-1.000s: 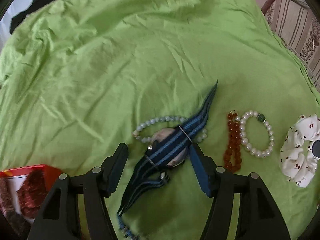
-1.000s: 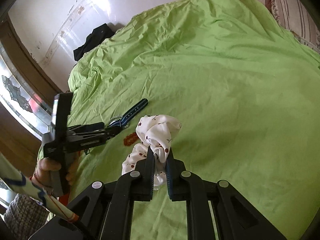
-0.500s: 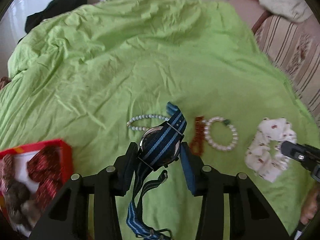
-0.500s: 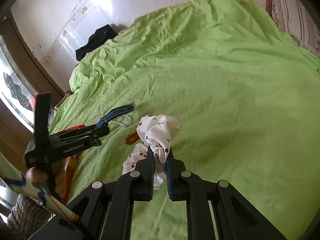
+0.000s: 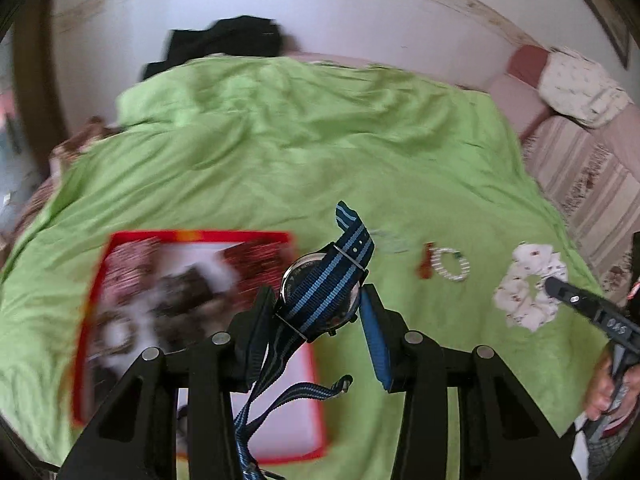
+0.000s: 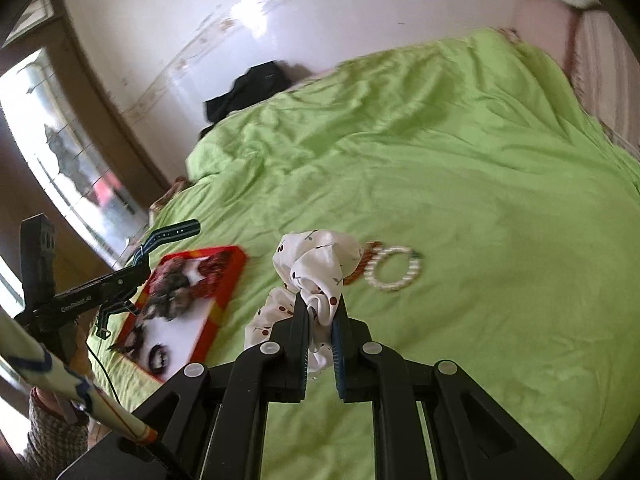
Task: Organize jewelry
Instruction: 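Carry the watch and scrunchie over the red tray with both tools, then lower the watch and scrunchie into the tray and open both tools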
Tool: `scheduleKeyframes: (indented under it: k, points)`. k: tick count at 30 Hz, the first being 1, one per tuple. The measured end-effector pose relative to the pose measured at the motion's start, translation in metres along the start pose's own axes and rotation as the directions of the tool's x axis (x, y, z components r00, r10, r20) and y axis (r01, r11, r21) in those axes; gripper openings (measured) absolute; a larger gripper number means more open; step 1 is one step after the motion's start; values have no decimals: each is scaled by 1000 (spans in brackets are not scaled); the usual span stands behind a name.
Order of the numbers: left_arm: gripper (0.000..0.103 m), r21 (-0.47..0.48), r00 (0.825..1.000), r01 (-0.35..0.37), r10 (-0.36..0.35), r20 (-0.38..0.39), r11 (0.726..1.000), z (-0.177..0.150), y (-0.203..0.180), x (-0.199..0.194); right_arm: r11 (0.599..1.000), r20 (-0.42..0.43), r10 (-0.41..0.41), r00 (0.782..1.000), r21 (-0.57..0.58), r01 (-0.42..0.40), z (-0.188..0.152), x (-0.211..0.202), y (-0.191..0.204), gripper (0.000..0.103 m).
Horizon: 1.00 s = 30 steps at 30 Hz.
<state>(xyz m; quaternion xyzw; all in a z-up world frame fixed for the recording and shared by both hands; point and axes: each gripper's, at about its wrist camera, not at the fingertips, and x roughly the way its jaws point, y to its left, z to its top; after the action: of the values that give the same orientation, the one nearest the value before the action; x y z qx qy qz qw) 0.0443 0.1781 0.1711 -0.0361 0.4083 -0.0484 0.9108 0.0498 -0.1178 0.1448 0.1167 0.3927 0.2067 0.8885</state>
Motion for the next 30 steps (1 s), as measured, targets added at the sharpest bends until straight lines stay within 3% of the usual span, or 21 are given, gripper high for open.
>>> scheduleKeyframes:
  k: [6, 15, 22, 30]
  points:
    - [42, -78, 991, -134, 132, -22, 988, -32, 71, -15, 993, -71, 58, 996, -102, -65, -8, 31, 71, 11]
    - [42, -173, 980, -185, 168, -110, 967, -62, 135, 17, 969, -249, 98, 963, -197, -149, -36, 129, 167, 11]
    - [42, -204, 972, -210, 181, -151, 956, -67, 156, 47, 963, -335, 50, 941, -233, -134, -59, 189, 189, 11]
    - [42, -203, 969, -229, 203, -143, 952, -68, 157, 47, 959, -373, 26, 927, -253, -129, -73, 207, 189, 11]
